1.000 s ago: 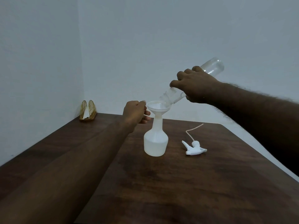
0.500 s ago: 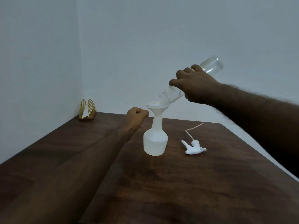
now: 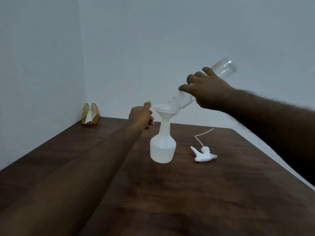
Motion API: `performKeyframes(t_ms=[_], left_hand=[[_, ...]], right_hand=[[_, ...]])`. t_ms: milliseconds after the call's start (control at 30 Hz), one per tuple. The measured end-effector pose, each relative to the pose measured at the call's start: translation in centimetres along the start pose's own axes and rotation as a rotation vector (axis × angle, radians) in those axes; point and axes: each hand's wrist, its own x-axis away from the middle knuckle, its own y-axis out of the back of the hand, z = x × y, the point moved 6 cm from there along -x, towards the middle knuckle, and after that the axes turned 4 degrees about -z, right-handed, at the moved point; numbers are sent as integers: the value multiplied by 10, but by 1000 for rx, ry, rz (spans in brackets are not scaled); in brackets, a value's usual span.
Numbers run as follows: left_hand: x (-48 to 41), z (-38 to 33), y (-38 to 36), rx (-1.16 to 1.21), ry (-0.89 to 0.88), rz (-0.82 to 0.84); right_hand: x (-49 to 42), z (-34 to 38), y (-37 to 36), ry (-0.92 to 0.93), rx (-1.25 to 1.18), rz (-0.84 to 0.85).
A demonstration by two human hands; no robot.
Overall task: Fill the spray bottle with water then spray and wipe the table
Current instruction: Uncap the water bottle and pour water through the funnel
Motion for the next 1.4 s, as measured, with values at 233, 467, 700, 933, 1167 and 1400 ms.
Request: performKeyframes(t_ms=[233,467,700,933,1167,1400], left_hand=[[-1,-7,1,16,-65,6],[2,-14,0,-4,-131,31],[4,-11,3,-8,-169,-6],[6,-15,0,15,-178,1],[8,-14,-1,92,-141,23],[6,-13,-1,136,-96,14]], right_hand=[[3,-2,2,9,-35,-49],[3,1,2,4,-57,-68],[4,-10,0,-95,-67,-89],[4,-11,2,-95,-78,-99],[11,-12,0,-7,4,-170],[15,-13,-4,-13,-3,-131]])
